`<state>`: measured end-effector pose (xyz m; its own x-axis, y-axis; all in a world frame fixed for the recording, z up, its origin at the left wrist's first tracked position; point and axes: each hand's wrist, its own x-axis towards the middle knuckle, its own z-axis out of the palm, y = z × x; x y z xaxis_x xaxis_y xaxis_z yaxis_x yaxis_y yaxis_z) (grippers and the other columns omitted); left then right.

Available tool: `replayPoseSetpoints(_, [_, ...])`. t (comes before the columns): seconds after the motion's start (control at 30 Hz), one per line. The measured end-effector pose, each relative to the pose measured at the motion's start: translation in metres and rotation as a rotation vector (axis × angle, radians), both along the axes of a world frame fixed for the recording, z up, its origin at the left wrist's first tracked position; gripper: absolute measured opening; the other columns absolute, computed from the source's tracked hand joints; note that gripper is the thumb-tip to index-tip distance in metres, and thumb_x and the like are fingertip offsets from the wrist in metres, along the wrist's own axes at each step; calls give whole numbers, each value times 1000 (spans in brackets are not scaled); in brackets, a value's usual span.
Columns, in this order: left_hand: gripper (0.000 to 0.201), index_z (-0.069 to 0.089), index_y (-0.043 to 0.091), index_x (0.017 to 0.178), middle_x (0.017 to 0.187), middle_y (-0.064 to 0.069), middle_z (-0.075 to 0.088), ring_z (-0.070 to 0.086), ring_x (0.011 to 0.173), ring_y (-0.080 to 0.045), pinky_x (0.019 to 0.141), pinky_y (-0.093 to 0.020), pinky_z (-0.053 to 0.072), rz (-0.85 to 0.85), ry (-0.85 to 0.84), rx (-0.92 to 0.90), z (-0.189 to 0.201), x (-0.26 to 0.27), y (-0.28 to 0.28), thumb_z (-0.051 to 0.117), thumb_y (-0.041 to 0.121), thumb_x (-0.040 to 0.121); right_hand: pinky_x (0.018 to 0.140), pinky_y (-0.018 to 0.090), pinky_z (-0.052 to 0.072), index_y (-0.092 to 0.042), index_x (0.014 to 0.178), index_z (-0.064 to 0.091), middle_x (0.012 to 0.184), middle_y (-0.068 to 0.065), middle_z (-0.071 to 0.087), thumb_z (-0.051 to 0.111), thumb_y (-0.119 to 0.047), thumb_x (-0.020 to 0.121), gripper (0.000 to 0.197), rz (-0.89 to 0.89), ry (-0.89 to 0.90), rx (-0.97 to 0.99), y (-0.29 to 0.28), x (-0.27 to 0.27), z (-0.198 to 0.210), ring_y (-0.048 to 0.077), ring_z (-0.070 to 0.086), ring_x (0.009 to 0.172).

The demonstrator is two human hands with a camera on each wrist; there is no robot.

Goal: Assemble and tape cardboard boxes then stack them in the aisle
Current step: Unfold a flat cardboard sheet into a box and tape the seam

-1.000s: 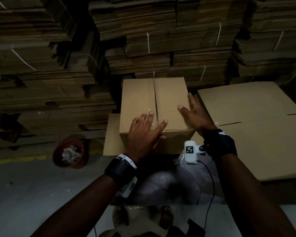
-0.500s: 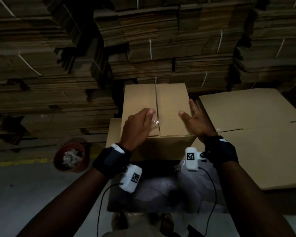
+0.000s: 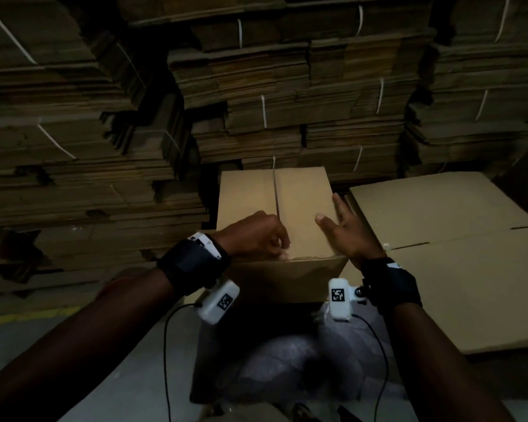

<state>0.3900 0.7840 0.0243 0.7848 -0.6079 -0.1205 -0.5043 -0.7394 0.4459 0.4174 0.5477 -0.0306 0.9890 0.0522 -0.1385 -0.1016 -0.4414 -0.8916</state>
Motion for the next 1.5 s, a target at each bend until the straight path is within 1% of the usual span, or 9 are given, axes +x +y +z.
replayPoseSetpoints(0.23, [17, 70, 14, 100, 94, -1, 69, 60, 78, -12, 67, -29, 43, 350, -265, -96, 29, 42, 14, 59, 26, 101, 119, 53, 34, -37, 161, 13, 167, -4, 24, 63, -46, 97, 81, 5, 11, 41, 1, -1, 2, 20, 32, 149])
replayPoseSetpoints(0.33, [19, 59, 11, 90, 76, -10, 65, 65, 60, -18, 51, -29, 53, 638, 144, -588, 28, 57, 14, 52, 21, 105, 121, 48, 31, -34, 162, 14, 167, -5, 23, 63, -42, 98, 81, 3, 13, 75, 2, 0, 1, 18, 29, 150])
replayPoseSetpoints(0.43, [7, 64, 4, 97, 93, -19, 69, 69, 76, -21, 74, -36, 59, 644, 309, -902, 22, 71, 15, 60, 10, 100, 120, 42, 30, -32, 162, 14, 167, -5, 22, 62, -38, 100, 79, 3, 13, 70, 1, 0, 0, 17, 28, 150])
replayPoseSetpoints(0.6, [20, 77, 6, 107, 108, -10, 75, 69, 97, -21, 88, -35, 55, 343, -9, -309, 1, 82, 19, 64, 17, 98, 120, 43, 30, -32, 162, 14, 167, -5, 23, 63, -39, 99, 80, 3, -2, 78, 2, 1, -2, 18, 28, 151])
replayPoseSetpoints(0.77, [17, 79, 1, 89, 83, -8, 74, 56, 54, 7, 54, -10, 39, 269, 43, -83, 8, 88, 14, 67, 13, 93, 121, 45, 30, -34, 161, 15, 167, -5, 23, 63, -39, 99, 80, 9, -6, 75, 3, 0, -1, 18, 28, 151])
replayPoseSetpoints(0.93, [23, 77, 7, 101, 103, -9, 74, 65, 99, -26, 84, -32, 41, 278, 29, 247, 10, 100, -5, 63, 23, 93, 120, 44, 30, -34, 161, 14, 167, -5, 22, 62, -39, 99, 79, 22, -3, 81, 3, 1, -2, 18, 27, 151])
replayPoseSetpoints(1.07, [22, 73, 7, 109, 111, -11, 71, 64, 106, -29, 81, -28, 41, 279, 101, 247, 12, 108, -11, 63, 17, 92, 119, 45, 31, -37, 161, 14, 167, -5, 23, 64, -45, 97, 82, 28, -5, 54, 0, 5, -8, 17, 27, 150])
replayPoseSetpoints(1.33, [29, 68, 0, 113, 79, -1, 65, 63, 58, -3, 63, -31, 58, 285, 291, -145, 9, 113, 19, 63, -12, 88, 119, 51, 33, -43, 159, 13, 167, -6, 25, 64, -48, 95, 82, 31, 18, 66, -1, 10, -12, 17, 32, 148])
replayPoseSetpoints(1.5, [30, 69, 9, 104, 88, -7, 72, 70, 78, -22, 67, -36, 59, 320, 31, 45, 7, 118, 33, 83, 24, 81, 120, 52, 31, -42, 160, 13, 166, -7, 25, 63, -50, 95, 82, 40, 12, 59, -2, 11, -14, 16, 29, 150])
